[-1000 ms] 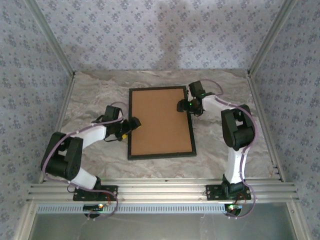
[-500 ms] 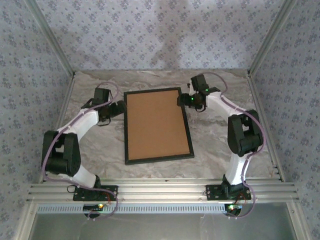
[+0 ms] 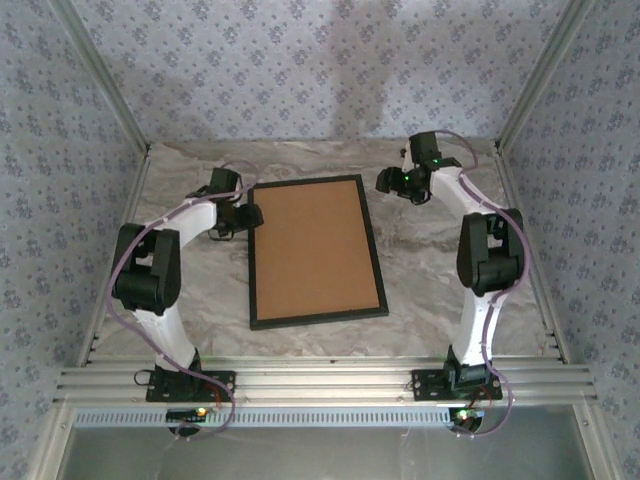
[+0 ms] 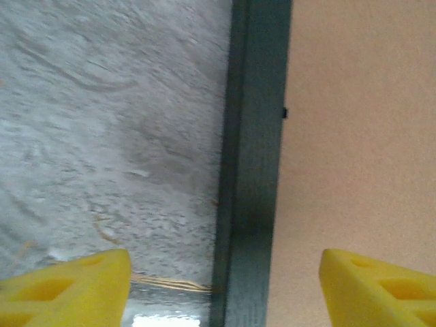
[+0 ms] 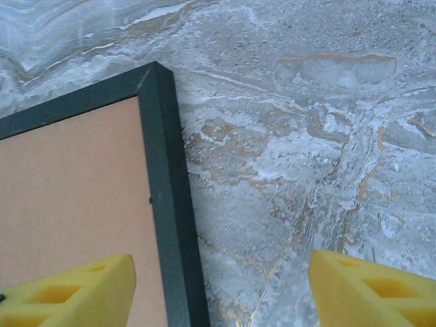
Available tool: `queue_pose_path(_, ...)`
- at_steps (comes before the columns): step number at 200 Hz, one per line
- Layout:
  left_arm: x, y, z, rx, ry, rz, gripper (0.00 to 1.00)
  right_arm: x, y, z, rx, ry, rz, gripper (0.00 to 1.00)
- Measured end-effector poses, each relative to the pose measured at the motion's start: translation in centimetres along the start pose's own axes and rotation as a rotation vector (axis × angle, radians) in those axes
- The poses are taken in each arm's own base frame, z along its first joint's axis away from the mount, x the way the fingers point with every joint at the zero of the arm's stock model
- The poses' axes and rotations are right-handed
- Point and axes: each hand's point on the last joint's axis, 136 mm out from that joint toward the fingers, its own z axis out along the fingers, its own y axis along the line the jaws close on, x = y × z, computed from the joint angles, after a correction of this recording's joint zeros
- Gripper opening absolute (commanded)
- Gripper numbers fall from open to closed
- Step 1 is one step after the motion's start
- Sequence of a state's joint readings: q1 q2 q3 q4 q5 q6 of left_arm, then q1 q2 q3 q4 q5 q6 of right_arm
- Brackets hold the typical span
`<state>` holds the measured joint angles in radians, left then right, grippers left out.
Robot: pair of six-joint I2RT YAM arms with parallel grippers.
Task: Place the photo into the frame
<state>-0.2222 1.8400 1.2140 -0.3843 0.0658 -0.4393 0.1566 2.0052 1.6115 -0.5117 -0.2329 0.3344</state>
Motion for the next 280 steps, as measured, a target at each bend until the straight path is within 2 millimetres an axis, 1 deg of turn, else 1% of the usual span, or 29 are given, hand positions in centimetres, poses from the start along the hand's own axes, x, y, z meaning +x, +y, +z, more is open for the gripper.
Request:
queue_pose_path(20,0.9,-0.5,0.9,-0.003,0.028,0.023,0.59,0.0,0.0,1.3,0.006,0.029,-0.008,0.62)
queue_pose_path(27,1.1,-0.5,1.1,-0.006,0.037,0.025,0.54,0.1,0.1,1.7,0.007,0.041,-0.012,0.62)
queue_pose_path(36,1.4,-0.5,1.4,-0.003,0.048,0.029,0.52,0.1,0.4,2.1,0.008,0.052,-0.016,0.62)
queue_pose_path(65,1.0,-0.9,1.5,0.009,0.045,0.032,0.43,0.7,1.5,3.3,0.008,0.094,-0.052,0.61)
queue_pose_path(79,0.8,-1.2,1.6,0.021,0.051,0.039,0.41,1.2,2.2,3.8,0.005,0.114,-0.074,0.61)
queue_pose_path(87,0.8,-1.4,1.7,0.023,0.051,0.042,0.38,1.6,2.5,4.1,0.004,0.125,-0.088,0.61)
queue_pose_path(111,0.4,-1.9,1.9,0.03,0.045,0.063,0.33,2.4,3.4,4.4,0.011,0.157,-0.124,0.55)
queue_pose_path(132,0.1,-2.4,2.1,0.032,0.039,0.083,0.31,2.3,3.5,4.6,0.025,0.166,-0.145,0.54)
queue_pose_path(147,0.0,-2.7,2.2,0.036,0.037,0.092,0.29,2.2,2.9,4.9,0.049,0.172,-0.149,0.53)
queue_pose_path(170,-0.2,-3.1,2.4,0.041,0.033,0.104,0.28,2.4,1.9,5.3,0.089,0.184,-0.151,0.53)
queue_pose_path(191,-0.2,-3.2,2.3,0.043,0.031,0.105,0.28,2.3,1.3,5.5,0.11,0.19,-0.15,0.52)
queue_pose_path(231,-0.2,-3.2,2.4,0.042,0.031,0.105,0.28,1.5,1.0,6.0,0.131,0.176,-0.156,0.51)
queue_pose_path(280,-0.2,-3.2,2.4,0.042,0.031,0.105,0.28,2.1,0.0,6.8,0.167,0.197,-0.158,0.51)
